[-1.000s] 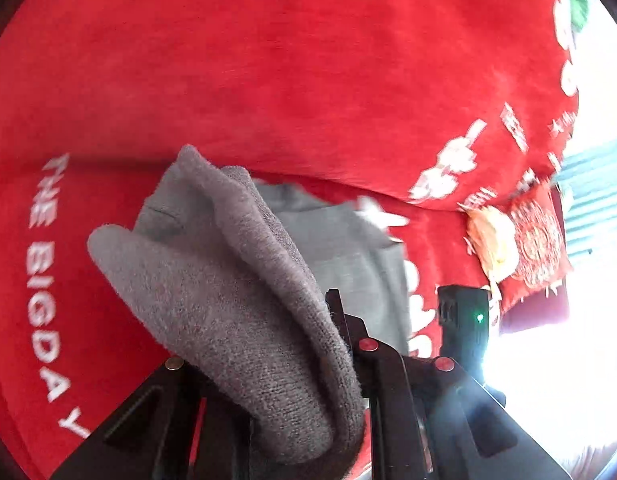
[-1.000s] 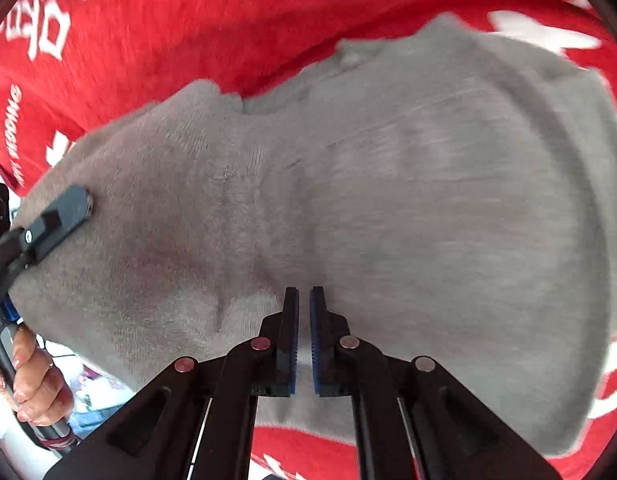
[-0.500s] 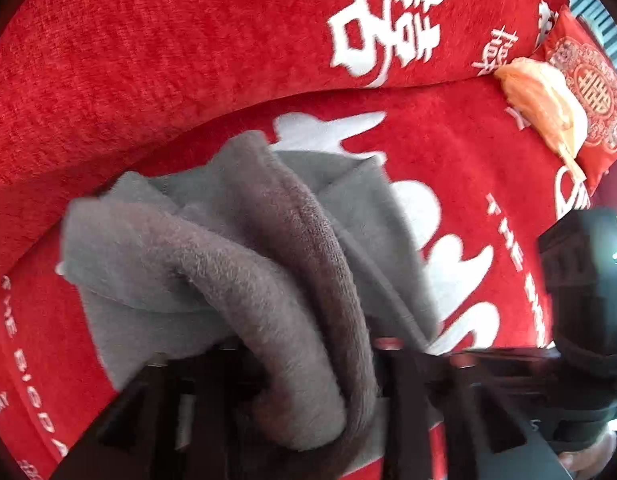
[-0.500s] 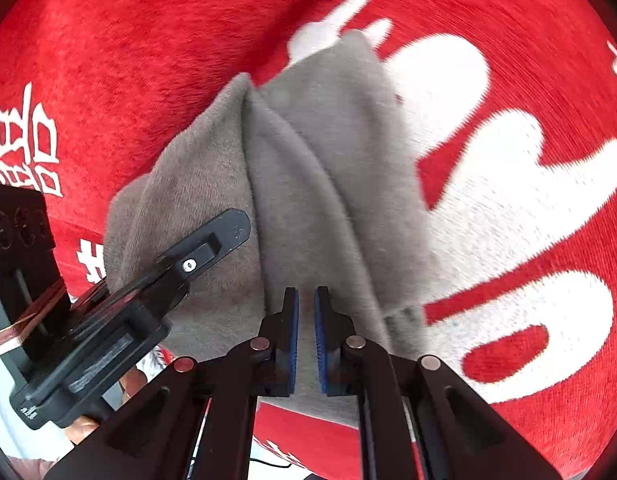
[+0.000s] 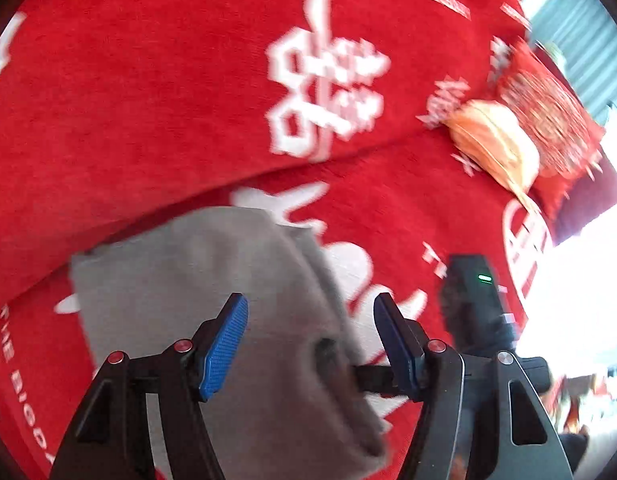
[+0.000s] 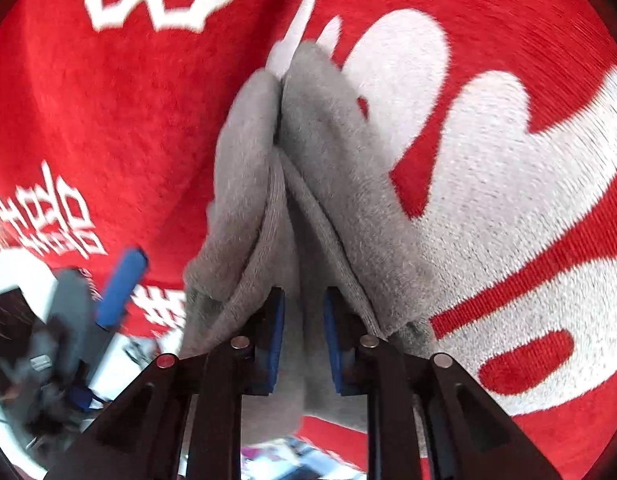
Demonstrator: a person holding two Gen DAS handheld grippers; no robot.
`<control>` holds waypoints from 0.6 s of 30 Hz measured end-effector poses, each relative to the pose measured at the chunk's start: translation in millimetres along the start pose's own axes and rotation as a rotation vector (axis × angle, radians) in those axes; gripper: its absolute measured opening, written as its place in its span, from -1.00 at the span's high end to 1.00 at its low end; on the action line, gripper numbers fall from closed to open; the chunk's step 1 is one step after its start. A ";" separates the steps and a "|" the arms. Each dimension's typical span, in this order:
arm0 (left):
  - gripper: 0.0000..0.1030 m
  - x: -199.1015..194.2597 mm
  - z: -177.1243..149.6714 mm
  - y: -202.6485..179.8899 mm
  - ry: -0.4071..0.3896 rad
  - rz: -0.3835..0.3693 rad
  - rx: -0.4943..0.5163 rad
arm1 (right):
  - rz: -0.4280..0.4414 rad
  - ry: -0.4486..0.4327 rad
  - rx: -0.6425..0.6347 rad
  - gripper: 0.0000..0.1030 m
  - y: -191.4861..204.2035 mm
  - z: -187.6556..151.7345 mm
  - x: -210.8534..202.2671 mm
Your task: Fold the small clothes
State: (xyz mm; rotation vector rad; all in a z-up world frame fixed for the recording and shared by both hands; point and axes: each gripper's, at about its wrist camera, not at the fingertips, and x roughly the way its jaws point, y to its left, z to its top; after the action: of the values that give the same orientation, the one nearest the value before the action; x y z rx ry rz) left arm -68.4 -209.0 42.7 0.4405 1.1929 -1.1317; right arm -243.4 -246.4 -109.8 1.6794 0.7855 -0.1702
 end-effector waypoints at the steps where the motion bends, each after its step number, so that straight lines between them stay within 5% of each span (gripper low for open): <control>1: -0.29 -2.4 -2.8 10.2 -0.005 0.013 -0.042 | 0.036 -0.006 0.029 0.29 -4.9 1.3 -3.7; 4: -0.29 -9.6 -19.2 55.4 -0.004 0.105 -0.185 | 0.172 0.011 0.105 -0.06 -19.7 0.1 -16.4; 10: -0.29 -11.6 -68.6 137.6 0.082 0.262 -0.352 | 0.292 0.036 0.145 -0.30 -23.2 21.2 -18.1; 15: -0.29 -5.5 -96.9 167.3 0.124 0.297 -0.419 | 0.095 0.111 0.004 -0.30 7.8 35.3 -0.7; 17: -0.30 -4.7 -100.2 169.3 0.114 0.291 -0.432 | -0.014 0.133 -0.121 -0.02 27.1 36.6 3.3; 18: -0.30 -4.3 -100.7 169.5 0.112 0.293 -0.433 | -0.074 0.144 -0.177 0.60 36.6 36.1 7.7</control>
State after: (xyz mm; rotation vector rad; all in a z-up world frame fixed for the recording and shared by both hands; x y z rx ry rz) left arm 27.9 -56.2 -36.5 0.3332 1.3774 -0.5818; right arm -205.7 -278.4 -94.0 1.5081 0.9434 -0.0301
